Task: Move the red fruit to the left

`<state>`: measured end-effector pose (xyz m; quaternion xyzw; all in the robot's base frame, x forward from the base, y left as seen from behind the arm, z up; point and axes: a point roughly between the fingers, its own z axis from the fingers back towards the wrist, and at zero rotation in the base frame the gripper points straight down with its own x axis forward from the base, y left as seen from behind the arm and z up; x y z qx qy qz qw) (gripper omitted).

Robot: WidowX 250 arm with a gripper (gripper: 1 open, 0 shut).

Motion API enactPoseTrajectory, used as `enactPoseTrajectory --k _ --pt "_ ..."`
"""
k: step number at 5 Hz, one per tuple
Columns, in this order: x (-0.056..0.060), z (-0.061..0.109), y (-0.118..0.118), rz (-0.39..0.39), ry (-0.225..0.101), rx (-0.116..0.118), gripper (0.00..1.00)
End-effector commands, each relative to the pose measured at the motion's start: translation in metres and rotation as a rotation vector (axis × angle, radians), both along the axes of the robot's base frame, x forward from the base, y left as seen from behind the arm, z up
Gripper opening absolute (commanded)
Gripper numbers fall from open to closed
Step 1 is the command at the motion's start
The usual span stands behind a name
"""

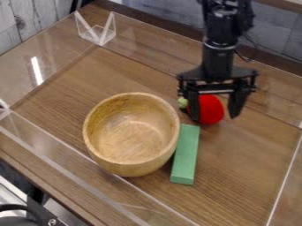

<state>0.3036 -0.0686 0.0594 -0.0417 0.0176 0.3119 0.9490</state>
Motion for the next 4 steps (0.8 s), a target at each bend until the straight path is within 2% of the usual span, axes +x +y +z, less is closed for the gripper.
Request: enactPoseTrajectory --k 1,4 --pt "0.002 0.008 -0.010 0.146 -0.057 -0.008 1.00" --pt "0.004 0.026 0.014 0.223 -0.074 -0.030 1.00"
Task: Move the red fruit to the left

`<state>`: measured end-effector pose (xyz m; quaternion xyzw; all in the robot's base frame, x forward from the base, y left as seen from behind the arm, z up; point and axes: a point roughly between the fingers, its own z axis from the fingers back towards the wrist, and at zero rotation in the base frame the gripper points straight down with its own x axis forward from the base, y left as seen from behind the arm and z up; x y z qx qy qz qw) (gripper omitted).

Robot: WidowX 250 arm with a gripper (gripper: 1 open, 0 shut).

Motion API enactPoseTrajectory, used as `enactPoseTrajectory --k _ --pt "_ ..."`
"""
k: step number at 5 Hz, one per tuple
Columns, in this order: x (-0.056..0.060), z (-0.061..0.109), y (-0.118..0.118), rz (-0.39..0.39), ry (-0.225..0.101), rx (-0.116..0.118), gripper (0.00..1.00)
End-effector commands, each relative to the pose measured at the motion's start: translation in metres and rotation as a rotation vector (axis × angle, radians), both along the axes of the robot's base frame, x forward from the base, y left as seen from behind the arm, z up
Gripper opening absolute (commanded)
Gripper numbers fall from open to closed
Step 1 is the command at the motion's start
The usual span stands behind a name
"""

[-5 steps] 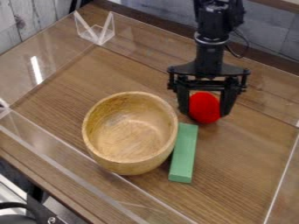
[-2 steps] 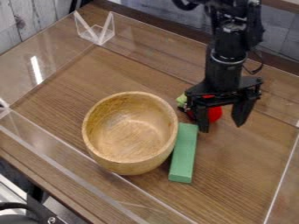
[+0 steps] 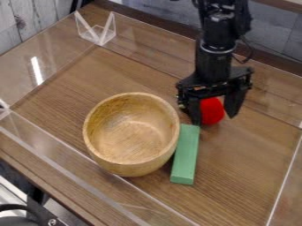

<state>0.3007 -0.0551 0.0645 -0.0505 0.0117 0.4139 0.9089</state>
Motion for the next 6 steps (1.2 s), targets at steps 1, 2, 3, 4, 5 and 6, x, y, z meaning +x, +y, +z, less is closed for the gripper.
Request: enactPoseTrajectory --k 1,2,3,4,5,6 --pt "0.008 0.024 0.004 0.027 -0.076 -0.009 1.00" --pt "0.011 0.031 -0.004 0.075 -0.082 -0.006 1.00" --pt "0.014 0.038 -0.013 0.110 -0.087 -0.004 1.00" --pt "0.009 0.036 -0.019 0.146 -0.091 0.008 1.00" --pt "0.004 0.032 -0.020 0.181 -0.092 0.019 1.00" --pt "0.002 0.022 -0.003 0.128 -0.096 0.019 1.00"
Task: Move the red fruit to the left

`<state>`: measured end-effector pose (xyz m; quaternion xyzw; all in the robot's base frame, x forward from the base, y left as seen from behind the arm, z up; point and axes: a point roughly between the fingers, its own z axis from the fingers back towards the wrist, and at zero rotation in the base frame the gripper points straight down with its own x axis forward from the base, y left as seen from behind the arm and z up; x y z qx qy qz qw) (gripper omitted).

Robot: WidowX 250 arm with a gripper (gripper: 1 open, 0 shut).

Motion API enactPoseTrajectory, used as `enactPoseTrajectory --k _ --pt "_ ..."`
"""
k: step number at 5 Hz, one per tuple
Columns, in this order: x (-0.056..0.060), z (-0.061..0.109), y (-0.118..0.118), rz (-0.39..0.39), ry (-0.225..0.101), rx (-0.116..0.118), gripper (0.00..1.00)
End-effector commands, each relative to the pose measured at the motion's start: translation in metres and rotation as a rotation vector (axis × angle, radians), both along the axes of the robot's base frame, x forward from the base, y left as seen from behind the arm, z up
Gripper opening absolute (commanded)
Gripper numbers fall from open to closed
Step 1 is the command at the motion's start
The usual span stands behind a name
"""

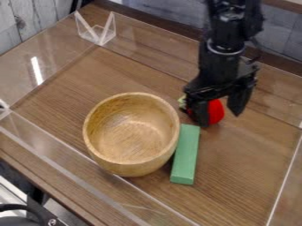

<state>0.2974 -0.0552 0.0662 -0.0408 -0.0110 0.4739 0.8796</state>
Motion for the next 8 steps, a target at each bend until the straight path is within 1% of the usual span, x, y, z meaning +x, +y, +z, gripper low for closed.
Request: enactPoseTrajectory --k 1,2,4,5,6,7,8 --pt "0.003 0.016 0.011 -0.047 -0.074 -0.016 1.00" --pt "0.004 0.013 0.016 -0.092 -0.083 -0.026 1.00" --pt "0.018 0.021 0.005 0.029 -0.092 -0.025 1.00" --pt "0.024 -0.007 0.006 0.043 -0.088 -0.005 1.00" --pt "0.033 -0.024 0.008 0.038 -0.090 -0.005 0.00" --pt "0.049 -0.010 0.025 0.008 -0.114 -0.063 0.00" --pt "0.064 0.003 0.048 -0.016 -0.138 -0.114 0.00"
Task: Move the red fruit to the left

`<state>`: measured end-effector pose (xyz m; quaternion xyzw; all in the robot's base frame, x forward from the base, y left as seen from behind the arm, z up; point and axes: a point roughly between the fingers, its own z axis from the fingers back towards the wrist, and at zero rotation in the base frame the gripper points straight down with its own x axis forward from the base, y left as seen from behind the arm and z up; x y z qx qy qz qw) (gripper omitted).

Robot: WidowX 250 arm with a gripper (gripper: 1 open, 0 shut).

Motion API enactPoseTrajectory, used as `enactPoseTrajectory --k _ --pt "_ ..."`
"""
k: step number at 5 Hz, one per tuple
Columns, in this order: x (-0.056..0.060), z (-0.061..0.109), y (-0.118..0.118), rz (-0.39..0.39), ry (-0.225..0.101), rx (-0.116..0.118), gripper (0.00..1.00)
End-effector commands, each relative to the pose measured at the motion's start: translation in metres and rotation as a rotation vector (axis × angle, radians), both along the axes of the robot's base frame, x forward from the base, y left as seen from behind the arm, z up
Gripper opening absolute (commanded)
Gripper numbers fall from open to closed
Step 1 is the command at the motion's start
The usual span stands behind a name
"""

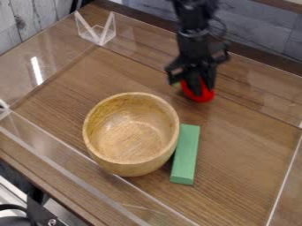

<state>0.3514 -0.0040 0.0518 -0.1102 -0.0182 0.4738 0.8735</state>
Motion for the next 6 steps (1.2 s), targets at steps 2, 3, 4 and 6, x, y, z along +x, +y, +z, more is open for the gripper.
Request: enactPoseTrajectory --k 2,3,4,6 --pt "0.026 0.046 0.048 -0.030 -0.107 -0.040 0.00" --pt "0.027 0.044 0.069 0.062 -0.113 -0.016 0.00" --pt "0.028 0.036 0.087 0.159 -0.119 0.014 0.00" --pt "0.024 0.020 0.119 0.122 -0.133 0.055 0.00"
